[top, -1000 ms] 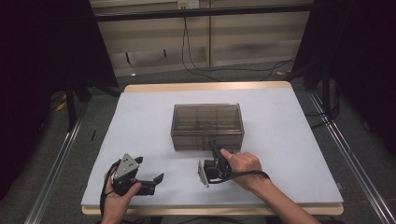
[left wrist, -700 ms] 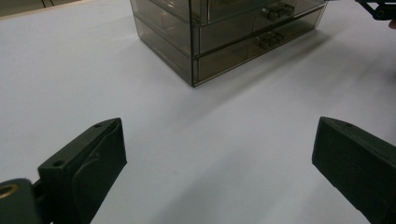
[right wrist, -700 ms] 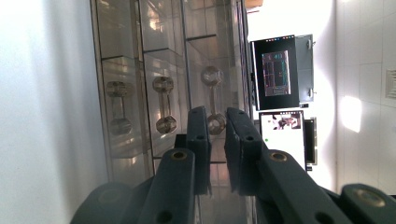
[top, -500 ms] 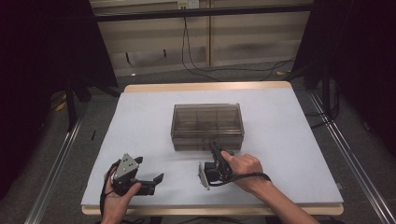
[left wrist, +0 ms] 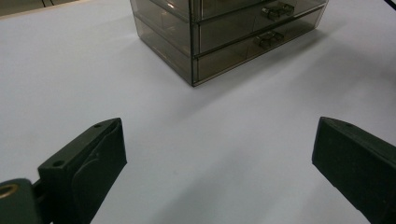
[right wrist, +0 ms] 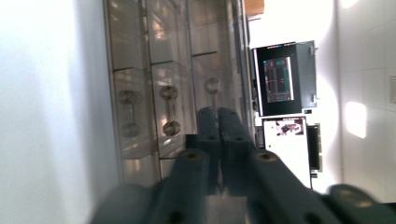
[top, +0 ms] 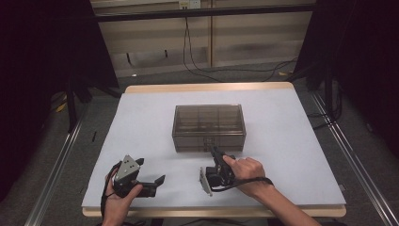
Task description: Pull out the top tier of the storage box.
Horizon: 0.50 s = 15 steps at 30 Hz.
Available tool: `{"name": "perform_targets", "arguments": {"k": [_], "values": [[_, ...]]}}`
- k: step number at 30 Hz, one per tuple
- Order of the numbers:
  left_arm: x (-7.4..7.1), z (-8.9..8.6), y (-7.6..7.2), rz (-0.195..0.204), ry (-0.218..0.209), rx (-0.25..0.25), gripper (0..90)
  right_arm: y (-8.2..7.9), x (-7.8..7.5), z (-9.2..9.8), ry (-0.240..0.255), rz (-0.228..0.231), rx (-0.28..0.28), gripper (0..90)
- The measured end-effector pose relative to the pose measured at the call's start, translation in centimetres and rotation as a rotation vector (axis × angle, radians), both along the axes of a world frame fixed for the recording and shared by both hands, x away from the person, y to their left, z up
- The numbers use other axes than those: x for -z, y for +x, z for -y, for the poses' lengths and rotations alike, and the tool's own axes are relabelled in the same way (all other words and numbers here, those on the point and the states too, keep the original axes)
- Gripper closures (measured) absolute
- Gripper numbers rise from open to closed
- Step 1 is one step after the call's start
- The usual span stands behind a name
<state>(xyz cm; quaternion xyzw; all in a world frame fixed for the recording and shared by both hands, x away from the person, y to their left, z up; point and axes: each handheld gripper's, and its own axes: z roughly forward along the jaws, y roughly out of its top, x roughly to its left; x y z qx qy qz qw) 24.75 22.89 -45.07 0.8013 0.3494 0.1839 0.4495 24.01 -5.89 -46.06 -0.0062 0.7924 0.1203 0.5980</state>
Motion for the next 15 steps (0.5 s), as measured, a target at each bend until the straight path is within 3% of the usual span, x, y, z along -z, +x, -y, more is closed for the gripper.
{"name": "perform_targets", "arguments": {"k": [4,15], "values": [[0.0,0.1,0.0,0.003,0.001,0.002,2.9,0.8,0.3,-0.3,0.008,-0.017,0.048,79.3],[0.0,0.0,0.0,0.001,0.005,0.004,3.0,1.7,0.8,-0.2,0.004,0.002,0.075,79.1]]}}
